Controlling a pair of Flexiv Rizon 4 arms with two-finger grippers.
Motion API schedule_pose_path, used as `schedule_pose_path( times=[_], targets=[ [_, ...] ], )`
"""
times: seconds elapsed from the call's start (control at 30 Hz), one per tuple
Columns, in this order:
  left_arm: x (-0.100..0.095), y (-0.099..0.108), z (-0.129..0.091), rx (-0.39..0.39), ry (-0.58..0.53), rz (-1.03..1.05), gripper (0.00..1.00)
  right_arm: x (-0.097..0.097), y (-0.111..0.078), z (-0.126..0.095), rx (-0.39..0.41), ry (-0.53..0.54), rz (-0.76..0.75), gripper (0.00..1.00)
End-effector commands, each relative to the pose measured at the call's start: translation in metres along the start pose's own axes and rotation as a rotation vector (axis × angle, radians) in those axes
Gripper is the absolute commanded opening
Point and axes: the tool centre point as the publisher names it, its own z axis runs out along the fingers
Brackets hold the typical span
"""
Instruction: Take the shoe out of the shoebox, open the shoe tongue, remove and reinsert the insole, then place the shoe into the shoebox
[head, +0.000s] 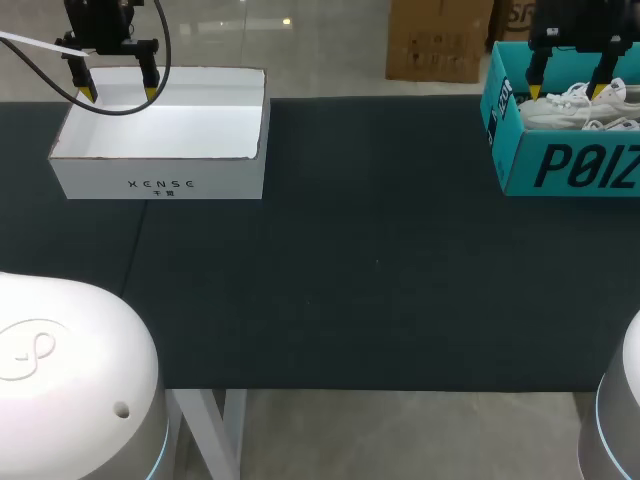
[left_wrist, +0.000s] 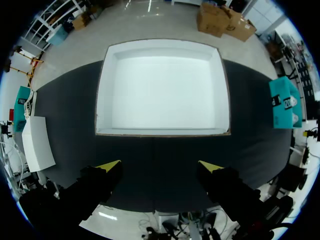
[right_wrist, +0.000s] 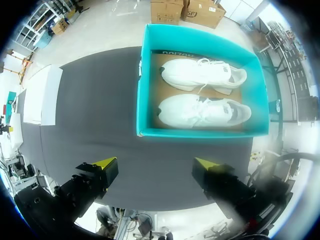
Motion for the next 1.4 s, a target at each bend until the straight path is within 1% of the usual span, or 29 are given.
schedule_pose_path(
  times=[0.03, 1.2, 1.23, 1.3, 1.4],
  targets=[
    [0.0, 0.0, 0.0, 0.0, 0.0, 0.0, 1.0, 0.0, 0.0, 0.0, 0.0, 0.0, 0.0, 1.0],
    [0.0, 0.0, 0.0, 0.0, 0.0, 0.0, 1.0, 0.0, 0.0, 0.0, 0.0, 0.0, 0.0, 1.0],
    [0.0, 0.0, 0.0, 0.0, 0.0, 0.0, 1.0, 0.0, 0.004, -0.001, -0.011, -0.008, 0.001, 1.0],
    [0.0, 0.0, 0.0, 0.0, 0.0, 0.0, 1.0, -0.009, 0.012, 0.003, -0.011, -0.022, 0.021, 1.0],
    [0.0, 0.0, 0.0, 0.0, 0.0, 0.0, 1.0, -0.031, 0.021, 0.009, -0.017, -0.047, 0.055, 1.0]
  ],
)
